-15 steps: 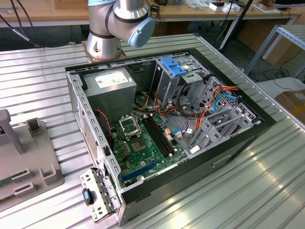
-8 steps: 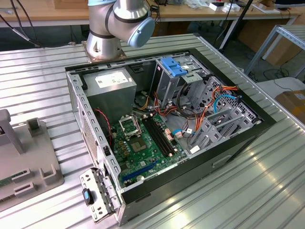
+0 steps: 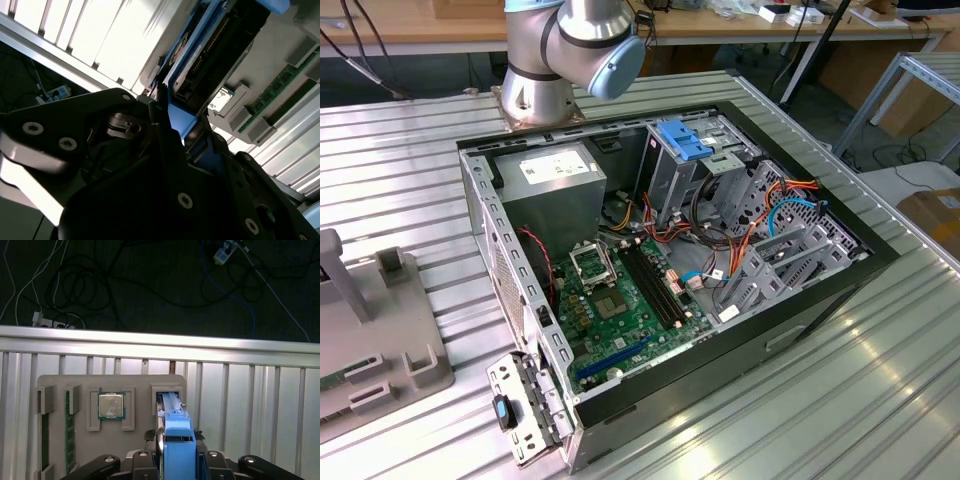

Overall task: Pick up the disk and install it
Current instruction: 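Pick up the disk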

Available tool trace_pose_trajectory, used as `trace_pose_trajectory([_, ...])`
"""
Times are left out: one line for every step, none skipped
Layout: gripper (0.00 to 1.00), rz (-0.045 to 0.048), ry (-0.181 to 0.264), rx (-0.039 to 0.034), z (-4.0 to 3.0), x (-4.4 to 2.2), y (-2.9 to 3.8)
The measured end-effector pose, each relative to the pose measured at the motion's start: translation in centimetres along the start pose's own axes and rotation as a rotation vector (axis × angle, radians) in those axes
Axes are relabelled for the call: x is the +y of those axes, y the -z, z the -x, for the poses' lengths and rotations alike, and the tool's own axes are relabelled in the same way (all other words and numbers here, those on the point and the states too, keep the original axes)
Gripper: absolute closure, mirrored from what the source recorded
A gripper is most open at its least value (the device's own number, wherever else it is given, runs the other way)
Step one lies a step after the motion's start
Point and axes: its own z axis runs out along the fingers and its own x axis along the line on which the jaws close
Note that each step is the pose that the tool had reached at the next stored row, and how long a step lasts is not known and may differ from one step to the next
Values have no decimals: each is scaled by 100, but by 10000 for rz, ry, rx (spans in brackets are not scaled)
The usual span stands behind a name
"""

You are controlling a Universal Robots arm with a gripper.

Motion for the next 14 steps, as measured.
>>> trace_pose_trajectory([62,0,0,0,1,0,29])
trace_pose_trajectory([62,0,0,0,2,1,47])
trace_pose_trajectory([62,-2,0,-1,2,1,46])
trace_pose_trajectory([62,1,0,0,2,1,49])
trace_pose_trajectory([62,0,0,-1,2,1,49])
trace_pose_trajectory([62,0,0,0,3,1,50])
trace_pose_trajectory([62,3,0,-2,3,1,47])
trace_pose_trajectory([62,4,0,-3,2,1,35])
trace_pose_trajectory([62,3,0,-3,2,1,30])
trace_pose_trajectory([62,1,0,-4,1,1,27])
trace_pose_trajectory([62,1,0,-4,1,1,25])
trace_pose_trajectory([62,-3,0,-5,1,0,17])
trace_pose_trajectory([62,1,0,-4,0,2,2])
trace_pose_trajectory([62,3,1,-3,-1,2,-2])
